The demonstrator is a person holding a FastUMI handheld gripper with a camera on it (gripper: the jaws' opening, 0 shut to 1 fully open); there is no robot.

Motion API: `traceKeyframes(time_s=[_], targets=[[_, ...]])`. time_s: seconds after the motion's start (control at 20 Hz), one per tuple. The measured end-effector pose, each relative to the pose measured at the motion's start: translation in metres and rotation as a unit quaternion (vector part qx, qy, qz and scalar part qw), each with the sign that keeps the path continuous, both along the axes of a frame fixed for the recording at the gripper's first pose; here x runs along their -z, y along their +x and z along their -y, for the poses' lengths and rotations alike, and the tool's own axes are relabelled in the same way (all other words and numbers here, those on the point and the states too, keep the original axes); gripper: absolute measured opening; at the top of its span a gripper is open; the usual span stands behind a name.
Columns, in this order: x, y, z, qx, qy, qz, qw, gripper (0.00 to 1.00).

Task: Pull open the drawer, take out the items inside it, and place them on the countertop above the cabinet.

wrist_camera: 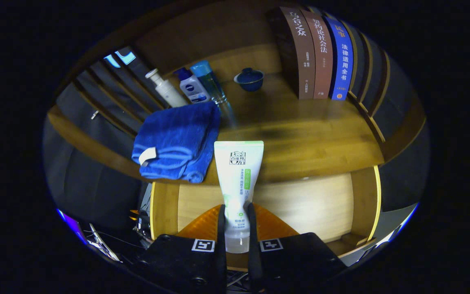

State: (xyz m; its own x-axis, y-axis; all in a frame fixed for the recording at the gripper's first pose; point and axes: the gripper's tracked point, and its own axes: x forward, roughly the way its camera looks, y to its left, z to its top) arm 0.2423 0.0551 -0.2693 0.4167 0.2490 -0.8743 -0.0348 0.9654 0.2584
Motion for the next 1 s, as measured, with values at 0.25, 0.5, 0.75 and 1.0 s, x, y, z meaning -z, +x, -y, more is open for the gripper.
traceKeyframes(time_s=[0.25,0.5,0.75,1.0], targets=[[0.012,0.055,-0.001,-0.007,-0.021,-0.006,1.0,0.25],[0.026,0.093,-0.007,-0.016,-0.041,-0.014,0.999,0.25],[0.039,0.105,-0.003,-0.005,-0.05,-0.027,0.998,0.25],[0.034,0.114,-0.001,0.01,-0.047,-0.01,0.999,0.37]])
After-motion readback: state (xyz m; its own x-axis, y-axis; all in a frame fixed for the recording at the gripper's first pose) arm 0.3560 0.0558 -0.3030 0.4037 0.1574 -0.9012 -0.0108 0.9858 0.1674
